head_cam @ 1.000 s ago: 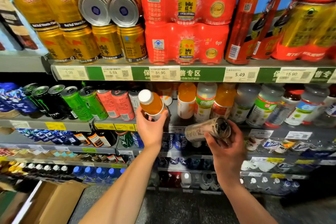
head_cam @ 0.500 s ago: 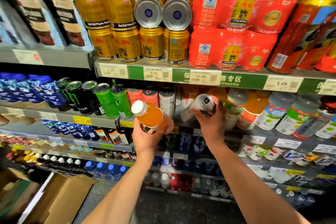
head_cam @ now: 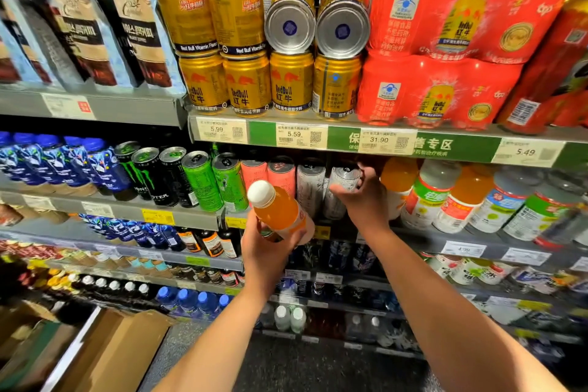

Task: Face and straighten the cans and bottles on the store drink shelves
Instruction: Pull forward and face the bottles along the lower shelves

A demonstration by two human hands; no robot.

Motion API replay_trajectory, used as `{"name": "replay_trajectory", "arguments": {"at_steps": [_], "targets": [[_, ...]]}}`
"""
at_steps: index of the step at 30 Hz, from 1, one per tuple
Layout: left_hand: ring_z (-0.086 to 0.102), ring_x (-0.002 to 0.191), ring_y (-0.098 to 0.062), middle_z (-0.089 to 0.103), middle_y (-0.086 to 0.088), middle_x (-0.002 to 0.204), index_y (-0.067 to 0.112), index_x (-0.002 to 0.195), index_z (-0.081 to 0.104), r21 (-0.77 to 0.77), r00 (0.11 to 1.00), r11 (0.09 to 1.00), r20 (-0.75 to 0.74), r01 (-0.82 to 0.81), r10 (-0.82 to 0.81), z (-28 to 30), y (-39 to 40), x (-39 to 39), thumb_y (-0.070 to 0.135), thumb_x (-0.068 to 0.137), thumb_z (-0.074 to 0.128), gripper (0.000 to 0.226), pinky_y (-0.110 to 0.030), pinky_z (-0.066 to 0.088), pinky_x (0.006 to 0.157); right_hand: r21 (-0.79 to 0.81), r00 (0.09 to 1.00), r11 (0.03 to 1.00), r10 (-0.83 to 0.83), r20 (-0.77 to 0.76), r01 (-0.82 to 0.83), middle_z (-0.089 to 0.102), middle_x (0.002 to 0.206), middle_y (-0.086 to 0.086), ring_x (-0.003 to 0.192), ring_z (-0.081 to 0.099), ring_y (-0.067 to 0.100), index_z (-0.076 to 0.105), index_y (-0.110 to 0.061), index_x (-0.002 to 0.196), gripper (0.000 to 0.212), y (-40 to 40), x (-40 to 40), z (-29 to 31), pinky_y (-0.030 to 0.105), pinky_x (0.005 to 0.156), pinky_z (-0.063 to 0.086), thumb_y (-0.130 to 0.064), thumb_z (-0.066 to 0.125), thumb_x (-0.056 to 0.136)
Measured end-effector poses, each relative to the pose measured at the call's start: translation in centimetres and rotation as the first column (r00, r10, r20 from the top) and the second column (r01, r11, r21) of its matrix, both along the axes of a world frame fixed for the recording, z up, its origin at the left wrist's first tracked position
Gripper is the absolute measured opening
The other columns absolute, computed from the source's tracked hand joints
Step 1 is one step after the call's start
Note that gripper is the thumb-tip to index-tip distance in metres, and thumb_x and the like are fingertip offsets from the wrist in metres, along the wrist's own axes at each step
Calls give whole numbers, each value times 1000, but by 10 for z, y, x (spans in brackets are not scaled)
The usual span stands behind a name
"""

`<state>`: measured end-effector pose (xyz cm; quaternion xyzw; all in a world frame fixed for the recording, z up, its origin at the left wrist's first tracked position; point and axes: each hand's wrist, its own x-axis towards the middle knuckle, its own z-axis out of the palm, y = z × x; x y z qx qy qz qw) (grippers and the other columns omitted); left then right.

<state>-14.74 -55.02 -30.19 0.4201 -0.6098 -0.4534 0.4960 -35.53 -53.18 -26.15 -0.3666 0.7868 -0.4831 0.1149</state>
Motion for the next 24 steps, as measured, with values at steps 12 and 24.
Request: {"name": "replay_trajectory", "arguments": {"at_steps": [12,24], "targets": [[66,103,-9,69,10,112,26,121,55,43,998,999,56,-20,18,5,5,-8,40,59,93,74,-45,58,86,27,999,1000,6,-33,-5,65,116,13,99,61,24,53,-5,130,75,-8,7,5,28,72,40,-45,79,71],[65,103,-3,67,14,113,41,120,54,92,990,986,10,142,-144,7,7,-40,22,62,94,73,-21,54,84,-71,1000,997,-9,-14,8,65,107,-12,95,63,11,56,-36,103,31,23,15,-4,24,74,46,-41,78,81]]}}
